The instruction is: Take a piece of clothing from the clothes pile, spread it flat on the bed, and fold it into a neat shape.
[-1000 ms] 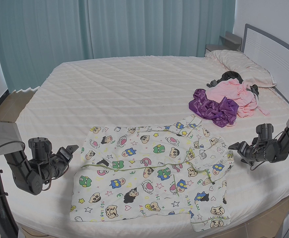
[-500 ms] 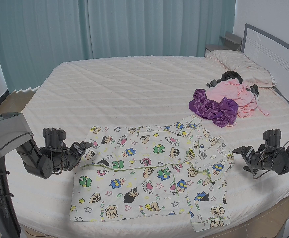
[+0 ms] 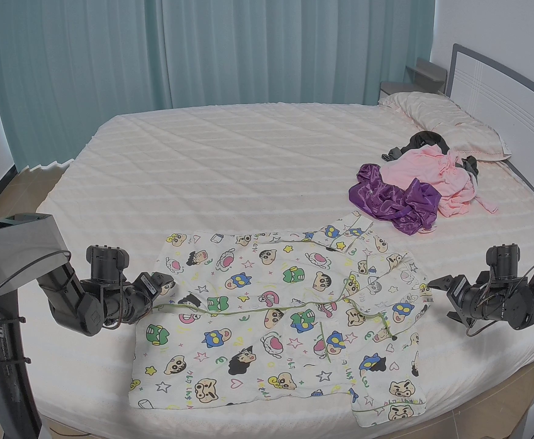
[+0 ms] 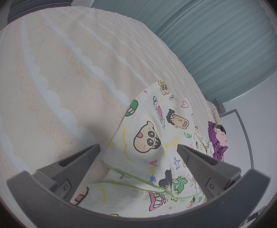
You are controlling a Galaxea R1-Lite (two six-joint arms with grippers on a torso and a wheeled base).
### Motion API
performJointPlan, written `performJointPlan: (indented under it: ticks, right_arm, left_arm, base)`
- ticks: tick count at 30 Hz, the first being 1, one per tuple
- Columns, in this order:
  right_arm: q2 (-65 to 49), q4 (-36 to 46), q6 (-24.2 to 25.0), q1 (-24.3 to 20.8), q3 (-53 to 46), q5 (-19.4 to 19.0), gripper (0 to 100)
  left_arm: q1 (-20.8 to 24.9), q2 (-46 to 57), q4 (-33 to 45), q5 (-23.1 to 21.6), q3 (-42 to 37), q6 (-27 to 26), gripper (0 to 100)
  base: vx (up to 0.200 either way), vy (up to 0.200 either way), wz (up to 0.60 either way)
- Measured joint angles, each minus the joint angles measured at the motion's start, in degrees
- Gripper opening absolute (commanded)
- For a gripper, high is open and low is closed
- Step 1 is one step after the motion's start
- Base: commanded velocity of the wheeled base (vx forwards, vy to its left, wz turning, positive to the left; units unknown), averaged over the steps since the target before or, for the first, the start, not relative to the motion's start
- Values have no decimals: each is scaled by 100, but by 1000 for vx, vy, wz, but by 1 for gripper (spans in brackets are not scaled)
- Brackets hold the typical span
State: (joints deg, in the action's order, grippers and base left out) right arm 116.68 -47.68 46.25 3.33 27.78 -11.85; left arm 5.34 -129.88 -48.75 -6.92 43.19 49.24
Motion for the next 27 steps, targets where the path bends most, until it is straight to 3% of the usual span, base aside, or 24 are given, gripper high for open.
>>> performJointPlan:
  ticks: [8,14,25,26,27]
  right_arm:
    - [2,-2,0,-11,0,0,100]
    - [5,0,2,-5,-2,0,100]
    - [5,-2,-7,0,-2,0,100]
    - [5,-2,-9,-2,-2,0,100]
    - [5,-2,-9,-5,-4,2,100]
  left_arm:
    - [15,-20,44,85,-20,24,0]
    - [11,48,22,744,-174,27,0]
    - [293,394,37,867,-607,-230,0]
    - [310,402,39,870,-616,-233,100]
    - [319,411,48,886,-625,-233,100]
  base:
    - [0,0,0]
    - [0,0,0]
    - [0,0,0]
    - [0,0,0]
    - [0,0,0]
